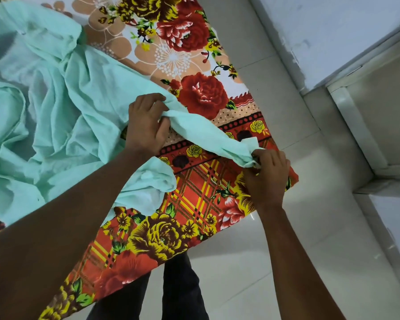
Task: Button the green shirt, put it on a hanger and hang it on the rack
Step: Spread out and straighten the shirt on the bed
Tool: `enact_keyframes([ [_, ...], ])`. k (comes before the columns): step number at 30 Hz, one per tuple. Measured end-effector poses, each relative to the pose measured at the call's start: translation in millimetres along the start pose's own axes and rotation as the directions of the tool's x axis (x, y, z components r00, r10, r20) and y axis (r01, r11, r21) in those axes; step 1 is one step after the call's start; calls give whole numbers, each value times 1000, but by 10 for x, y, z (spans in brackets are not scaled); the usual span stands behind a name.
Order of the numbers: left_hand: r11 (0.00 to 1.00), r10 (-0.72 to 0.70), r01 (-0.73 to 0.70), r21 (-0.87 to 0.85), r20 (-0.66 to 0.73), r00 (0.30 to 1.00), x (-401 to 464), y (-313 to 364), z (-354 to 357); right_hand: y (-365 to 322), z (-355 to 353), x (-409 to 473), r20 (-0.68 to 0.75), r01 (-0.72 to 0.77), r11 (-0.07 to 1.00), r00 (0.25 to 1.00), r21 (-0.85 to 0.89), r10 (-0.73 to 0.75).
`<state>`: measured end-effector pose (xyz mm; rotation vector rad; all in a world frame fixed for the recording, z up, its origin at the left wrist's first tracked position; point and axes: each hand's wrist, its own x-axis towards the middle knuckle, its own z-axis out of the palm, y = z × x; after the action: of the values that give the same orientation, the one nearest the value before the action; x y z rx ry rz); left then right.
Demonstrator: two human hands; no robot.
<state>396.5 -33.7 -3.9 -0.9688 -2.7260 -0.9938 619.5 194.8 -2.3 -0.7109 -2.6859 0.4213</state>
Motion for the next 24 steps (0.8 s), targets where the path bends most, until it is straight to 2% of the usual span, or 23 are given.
enact_keyframes([
  [4, 999, 8, -13, 30, 164, 986, 104, 45, 141, 41, 3, -76, 291, -13, 988, 955, -153, 57],
  [5, 998, -19, 6, 57, 236, 972, 113, 42, 175, 41, 3, -100, 299, -11, 991, 953, -134, 51],
  [7, 993, -73, 33, 117, 360, 930, 100, 40, 220, 3, -23, -128, 198, 9, 1000, 980, -22, -4],
  [10, 990, -31, -28, 137, 410, 912, 56, 25, 223, -185, -22, -81, 87, 100, 989, 990, 108, -109],
  [13, 994, 79, -103, 34, 417, 905, 4, -20, 177, -522, 88, 92, 163, 192, 971, 963, 144, -214],
  [15, 993, 116, -90, -83, 416, 902, -44, -54, 113, -720, 243, 221, 272, 243, 966, 927, 91, -259],
  [18, 988, 72, -12, -157, 384, 921, -119, -163, -89, -928, 494, 346, 435, 249, 968, 873, -11, -220],
  [20, 994, 16, 16, -106, 292, 956, -185, -343, -258, -1061, 553, 411, 361, 214, 977, 912, -15, -194],
  [22, 996, -94, 94, 1, 118, 989, -260, -563, -471, -1293, 572, 504, 203, 246, 967, 946, 65, -254],
  [24, 978, -185, 188, 89, -43, 982, -326, -746, -662, -1578, 648, 585, 130, 316, 934, 932, 165, -338],
])
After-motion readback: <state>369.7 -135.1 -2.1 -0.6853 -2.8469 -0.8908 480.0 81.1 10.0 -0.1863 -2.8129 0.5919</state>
